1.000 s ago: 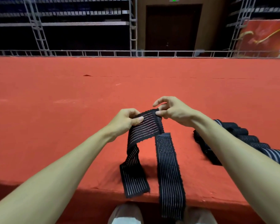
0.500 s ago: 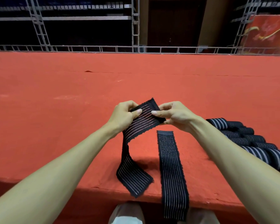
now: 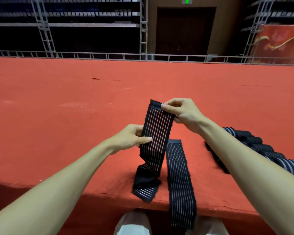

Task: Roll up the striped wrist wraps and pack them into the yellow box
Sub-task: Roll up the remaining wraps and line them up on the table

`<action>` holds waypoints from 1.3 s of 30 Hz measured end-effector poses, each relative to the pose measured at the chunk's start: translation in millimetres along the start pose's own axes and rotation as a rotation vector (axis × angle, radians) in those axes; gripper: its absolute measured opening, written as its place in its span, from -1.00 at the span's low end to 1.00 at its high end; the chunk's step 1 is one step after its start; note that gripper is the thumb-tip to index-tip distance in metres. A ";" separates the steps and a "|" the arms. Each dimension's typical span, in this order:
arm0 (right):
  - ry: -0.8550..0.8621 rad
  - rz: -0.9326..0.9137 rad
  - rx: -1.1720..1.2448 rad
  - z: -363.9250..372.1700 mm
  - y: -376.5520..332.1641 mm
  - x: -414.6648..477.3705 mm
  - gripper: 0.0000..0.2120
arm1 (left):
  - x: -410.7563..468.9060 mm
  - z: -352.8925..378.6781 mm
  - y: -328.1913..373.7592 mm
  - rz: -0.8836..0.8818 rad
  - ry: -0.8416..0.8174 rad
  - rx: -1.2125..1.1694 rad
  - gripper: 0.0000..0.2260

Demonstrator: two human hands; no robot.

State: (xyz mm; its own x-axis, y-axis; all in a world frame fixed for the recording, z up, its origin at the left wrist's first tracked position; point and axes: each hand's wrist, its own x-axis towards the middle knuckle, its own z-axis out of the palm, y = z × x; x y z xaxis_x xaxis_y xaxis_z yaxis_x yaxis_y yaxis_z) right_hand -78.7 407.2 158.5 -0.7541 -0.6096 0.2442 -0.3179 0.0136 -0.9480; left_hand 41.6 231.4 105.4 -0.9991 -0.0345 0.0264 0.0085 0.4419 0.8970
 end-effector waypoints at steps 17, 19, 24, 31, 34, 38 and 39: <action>-0.130 0.028 -0.235 -2.3 -25.4 -9.5 -0.75 | -38.1 15.0 22.4 -0.049 -0.129 -0.228 -0.79; -0.176 0.075 -0.307 -2.8 -2.0 -5.6 -0.82 | -32.4 24.0 -0.1 -0.104 -0.107 -0.198 -0.77; -0.232 0.192 -0.366 -7.4 53.6 16.9 -0.97 | -5.5 40.1 -51.7 -0.176 -0.081 -0.116 -0.81; -0.109 0.186 -0.562 -9.7 117.7 62.2 -0.91 | 43.8 54.0 -107.8 -0.143 0.102 0.100 -0.85; -0.091 0.182 -0.628 -7.1 153.2 79.9 -0.87 | 62.9 57.9 -137.9 -0.170 0.189 0.401 -0.75; -0.057 0.218 -0.667 1.4 196.1 94.5 -0.86 | 72.2 67.7 -156.7 -0.176 0.335 0.498 -0.70; -0.049 0.223 -0.677 3.9 200.7 95.7 -0.85 | 71.2 70.4 -155.6 -0.162 0.382 0.508 -0.70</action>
State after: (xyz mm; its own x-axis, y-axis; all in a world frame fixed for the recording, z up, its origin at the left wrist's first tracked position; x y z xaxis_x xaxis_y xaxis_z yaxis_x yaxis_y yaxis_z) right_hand -212.5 348.5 -9.1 -0.8211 -0.5697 0.0346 -0.4579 0.6213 -0.6359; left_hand -33.9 223.2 -63.4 -0.8996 -0.4109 0.1477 -0.2555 0.7697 0.5850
